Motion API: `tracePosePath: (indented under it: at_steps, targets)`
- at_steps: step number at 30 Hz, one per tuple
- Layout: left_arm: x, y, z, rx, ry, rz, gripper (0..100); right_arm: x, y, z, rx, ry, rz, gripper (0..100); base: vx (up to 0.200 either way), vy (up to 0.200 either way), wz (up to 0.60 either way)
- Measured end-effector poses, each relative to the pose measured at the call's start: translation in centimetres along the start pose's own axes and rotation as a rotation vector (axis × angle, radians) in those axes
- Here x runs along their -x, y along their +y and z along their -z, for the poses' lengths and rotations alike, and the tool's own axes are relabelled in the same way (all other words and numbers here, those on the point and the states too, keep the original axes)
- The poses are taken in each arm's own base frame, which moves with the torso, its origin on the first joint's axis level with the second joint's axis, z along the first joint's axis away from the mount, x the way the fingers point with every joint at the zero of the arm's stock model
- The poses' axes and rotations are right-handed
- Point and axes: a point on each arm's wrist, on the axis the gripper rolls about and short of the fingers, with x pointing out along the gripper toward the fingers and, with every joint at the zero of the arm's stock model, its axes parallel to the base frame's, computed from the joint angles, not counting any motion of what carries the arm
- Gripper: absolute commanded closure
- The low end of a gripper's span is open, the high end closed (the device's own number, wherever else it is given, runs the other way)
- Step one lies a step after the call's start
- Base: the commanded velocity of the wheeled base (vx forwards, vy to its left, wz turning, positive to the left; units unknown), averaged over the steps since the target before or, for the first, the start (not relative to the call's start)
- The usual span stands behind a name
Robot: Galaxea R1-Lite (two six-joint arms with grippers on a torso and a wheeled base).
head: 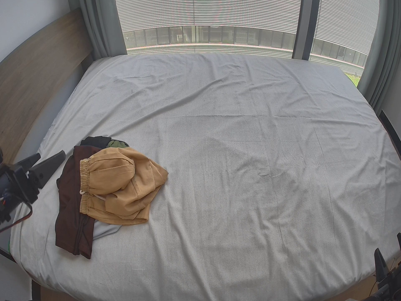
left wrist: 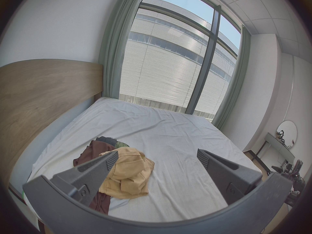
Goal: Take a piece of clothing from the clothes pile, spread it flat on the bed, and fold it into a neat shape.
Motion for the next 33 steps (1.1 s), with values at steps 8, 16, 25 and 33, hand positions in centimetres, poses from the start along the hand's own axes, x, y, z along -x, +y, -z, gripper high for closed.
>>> tracePosePath:
  at_steps: [8,16,25,33]
  targets:
    - [-4.0,2.7,0.2,0.037,0.067,-0.002,0,0.0,0.0,0.0,-0.001,0.000,0.000,0,0.000,0.000,0.00]
    - [-6.7,5.1,1.3,0.113,0.122,-0.014,0,0.0,0.0,0.0,-0.001,-0.001,0.000,0,0.000,0.000,0.00]
    - [-9.2,6.9,2.6,0.147,0.136,-0.039,0,0.0,0.0,0.0,-0.004,-0.001,0.001,0,0.000,0.000,0.00]
    - [-10.6,8.9,3.9,0.172,0.144,-0.023,0,0.0,0.0,0.0,-0.007,-0.001,0.001,0,0.000,0.000,0.00]
